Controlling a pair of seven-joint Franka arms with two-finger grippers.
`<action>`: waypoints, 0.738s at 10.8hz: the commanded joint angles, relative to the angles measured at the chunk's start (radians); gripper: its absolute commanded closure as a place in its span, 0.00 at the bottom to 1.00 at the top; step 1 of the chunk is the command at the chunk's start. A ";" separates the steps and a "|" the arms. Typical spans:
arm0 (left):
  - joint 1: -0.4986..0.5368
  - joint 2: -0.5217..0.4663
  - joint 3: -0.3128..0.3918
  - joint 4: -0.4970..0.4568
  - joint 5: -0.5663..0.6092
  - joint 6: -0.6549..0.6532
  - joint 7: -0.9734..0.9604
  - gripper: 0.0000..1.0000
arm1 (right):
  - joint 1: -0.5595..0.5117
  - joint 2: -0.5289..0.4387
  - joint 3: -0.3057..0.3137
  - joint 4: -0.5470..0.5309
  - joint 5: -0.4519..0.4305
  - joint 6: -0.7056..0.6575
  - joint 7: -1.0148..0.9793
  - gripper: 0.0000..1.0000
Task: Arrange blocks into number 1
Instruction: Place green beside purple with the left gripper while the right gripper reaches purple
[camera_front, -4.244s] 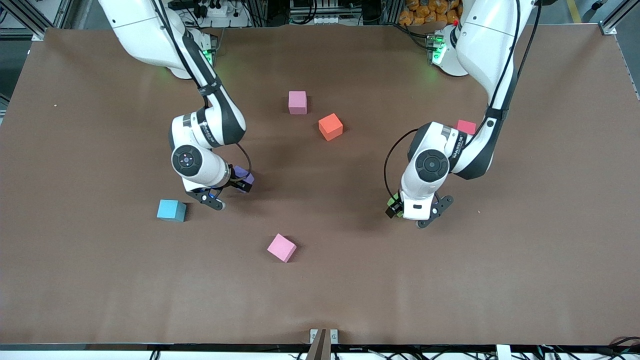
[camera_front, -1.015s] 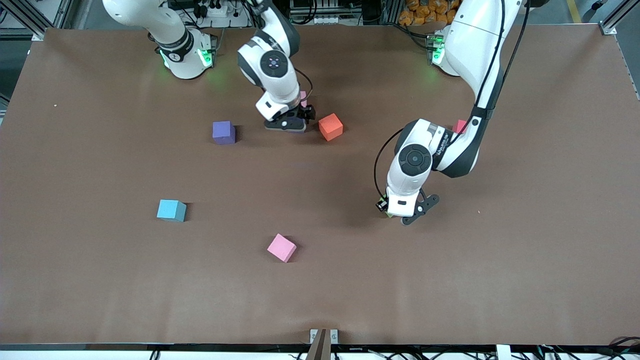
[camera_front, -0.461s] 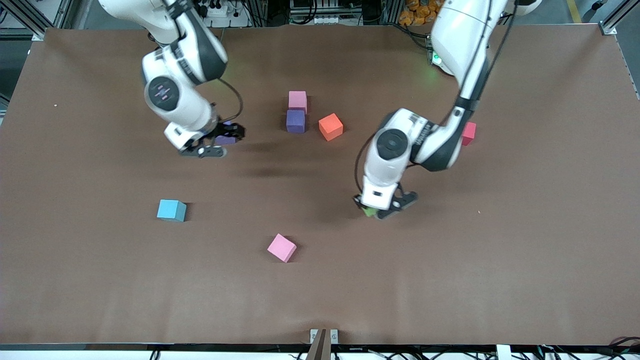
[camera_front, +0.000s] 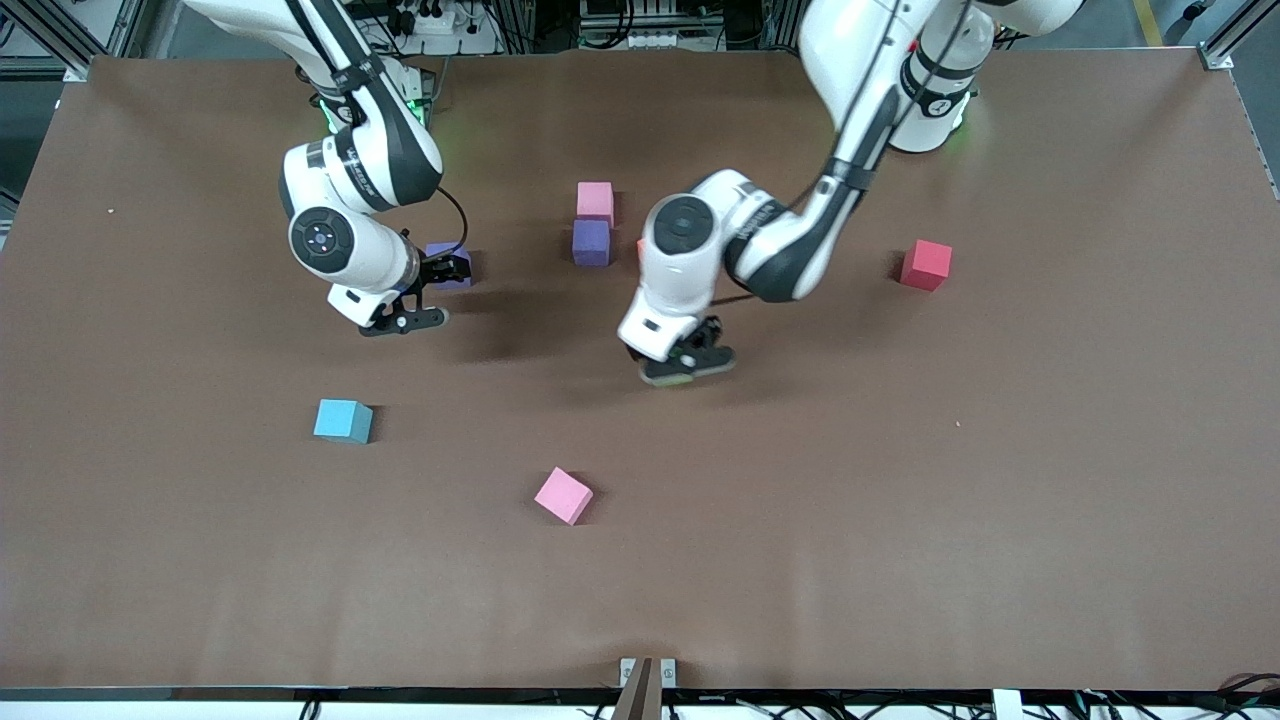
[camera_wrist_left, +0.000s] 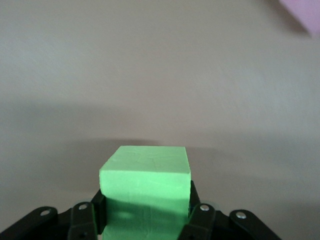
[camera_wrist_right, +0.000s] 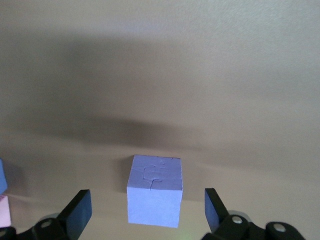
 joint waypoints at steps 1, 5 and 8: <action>-0.074 0.099 0.000 0.128 -0.022 -0.051 -0.002 1.00 | -0.003 -0.010 0.003 -0.063 -0.010 0.061 -0.021 0.00; -0.143 0.123 0.000 0.133 -0.022 -0.059 -0.007 1.00 | -0.010 0.007 0.003 -0.082 0.020 0.069 -0.008 0.00; -0.180 0.136 -0.001 0.151 -0.022 -0.059 -0.016 1.00 | -0.008 0.028 0.003 -0.093 0.062 0.073 -0.006 0.00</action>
